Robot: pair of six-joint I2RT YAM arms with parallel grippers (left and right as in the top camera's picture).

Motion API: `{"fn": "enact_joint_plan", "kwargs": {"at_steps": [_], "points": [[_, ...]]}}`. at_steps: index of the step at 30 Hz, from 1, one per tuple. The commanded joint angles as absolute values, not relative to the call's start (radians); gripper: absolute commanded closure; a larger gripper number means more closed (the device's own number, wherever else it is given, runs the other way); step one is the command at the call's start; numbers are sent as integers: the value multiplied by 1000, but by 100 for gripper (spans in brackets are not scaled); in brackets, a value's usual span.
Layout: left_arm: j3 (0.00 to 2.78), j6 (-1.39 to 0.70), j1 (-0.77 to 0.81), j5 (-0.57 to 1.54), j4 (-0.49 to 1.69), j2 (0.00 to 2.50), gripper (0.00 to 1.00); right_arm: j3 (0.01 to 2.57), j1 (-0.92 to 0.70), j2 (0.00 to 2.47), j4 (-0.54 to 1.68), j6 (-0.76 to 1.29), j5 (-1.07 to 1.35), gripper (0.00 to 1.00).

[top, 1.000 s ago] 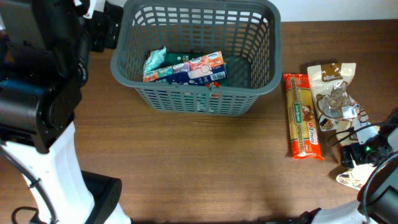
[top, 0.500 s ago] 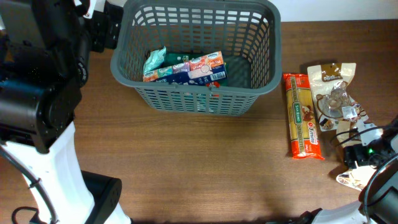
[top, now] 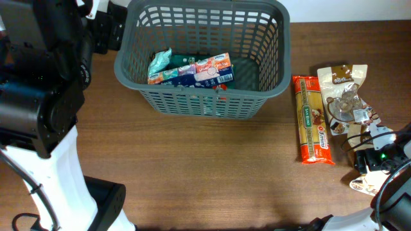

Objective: Pack container
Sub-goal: 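Close the right gripper on the Pantree snack bag and lift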

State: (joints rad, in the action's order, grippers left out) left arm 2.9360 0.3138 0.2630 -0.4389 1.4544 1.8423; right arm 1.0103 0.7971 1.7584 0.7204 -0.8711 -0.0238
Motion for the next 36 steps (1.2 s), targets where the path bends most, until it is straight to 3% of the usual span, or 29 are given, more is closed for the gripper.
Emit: {"fn": "enact_joint_plan", "kwargs": {"at_steps": [1, 6, 8, 17, 19, 27, 36], "points": [[2941, 311, 259, -454, 1457, 1851, 1, 968, 800, 1758, 701, -881, 16, 3], [2941, 311, 259, -453, 1459, 1851, 1, 938, 800, 1758, 667, -883, 15, 2], [2941, 311, 259, -453, 1459, 1851, 1, 931, 800, 1758, 657, -883, 15, 7], [2941, 311, 259, -453, 1460, 1851, 1, 929, 800, 1759, 646, -887, 20, 72], [2941, 311, 259, -453, 1460, 1851, 1, 929, 800, 1759, 646, -887, 27, 96], [2941, 311, 259, -453, 1459, 1851, 1, 964, 783, 1743, 635, -886, 109, 96], [2941, 311, 259, -453, 1459, 1851, 1, 1258, 633, 1606, 656, -833, 231, 96]]}}
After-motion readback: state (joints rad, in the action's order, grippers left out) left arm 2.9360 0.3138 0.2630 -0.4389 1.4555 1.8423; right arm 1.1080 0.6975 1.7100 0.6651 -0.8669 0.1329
